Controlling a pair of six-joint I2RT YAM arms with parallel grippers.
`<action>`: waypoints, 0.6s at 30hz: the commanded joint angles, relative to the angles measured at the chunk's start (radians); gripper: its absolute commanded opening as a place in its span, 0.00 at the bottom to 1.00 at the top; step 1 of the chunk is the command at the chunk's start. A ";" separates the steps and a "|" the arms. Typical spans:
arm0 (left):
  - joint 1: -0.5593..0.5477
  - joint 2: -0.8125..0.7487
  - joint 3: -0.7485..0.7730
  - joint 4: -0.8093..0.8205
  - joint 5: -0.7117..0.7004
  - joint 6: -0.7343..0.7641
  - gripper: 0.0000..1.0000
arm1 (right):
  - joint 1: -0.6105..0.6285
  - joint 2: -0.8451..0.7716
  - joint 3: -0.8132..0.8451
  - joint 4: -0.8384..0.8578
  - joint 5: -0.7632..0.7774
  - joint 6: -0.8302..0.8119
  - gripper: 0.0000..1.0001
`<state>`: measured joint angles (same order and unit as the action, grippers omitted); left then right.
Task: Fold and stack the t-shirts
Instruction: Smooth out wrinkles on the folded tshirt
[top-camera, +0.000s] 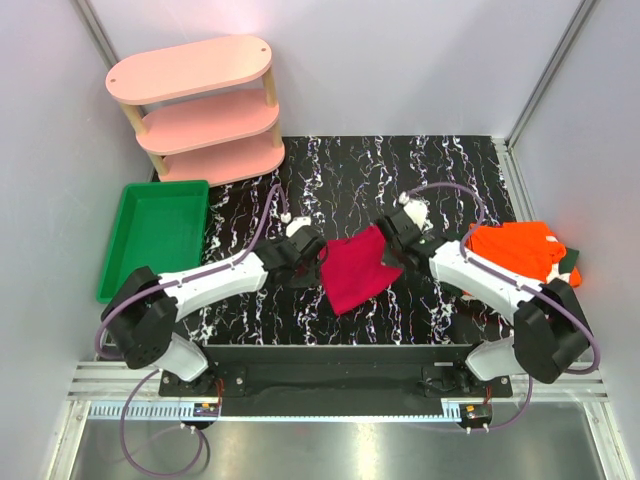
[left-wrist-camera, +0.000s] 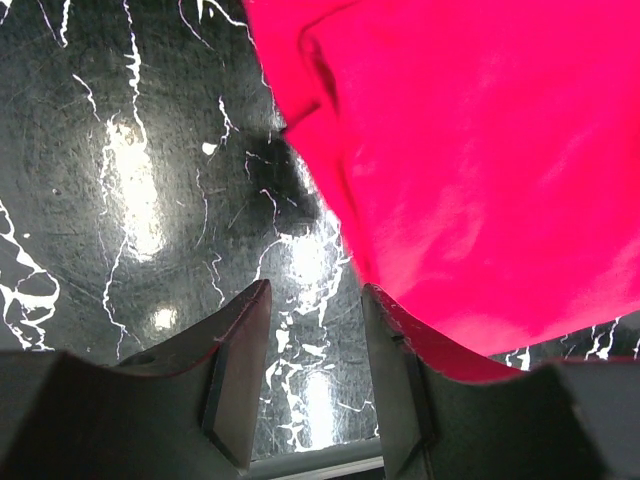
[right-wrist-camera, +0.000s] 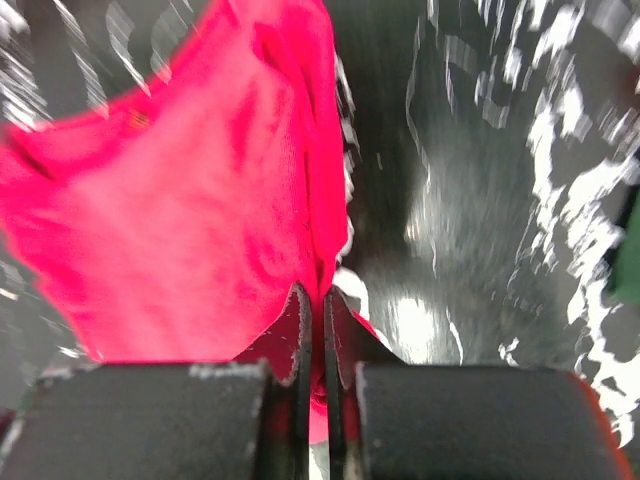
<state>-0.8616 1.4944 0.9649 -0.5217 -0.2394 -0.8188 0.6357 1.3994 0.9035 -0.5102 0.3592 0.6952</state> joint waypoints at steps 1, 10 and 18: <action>-0.008 -0.075 -0.023 0.011 -0.009 -0.019 0.46 | 0.004 -0.022 0.144 -0.114 0.155 -0.092 0.00; -0.010 -0.178 -0.094 0.002 0.006 -0.019 0.46 | -0.073 -0.056 0.276 -0.209 0.282 -0.135 0.00; -0.011 -0.187 -0.117 0.006 0.032 0.000 0.46 | -0.123 -0.076 0.311 -0.249 0.273 -0.114 0.00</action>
<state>-0.8661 1.3338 0.8597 -0.5304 -0.2279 -0.8307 0.5129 1.3621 1.1687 -0.7349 0.5934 0.5690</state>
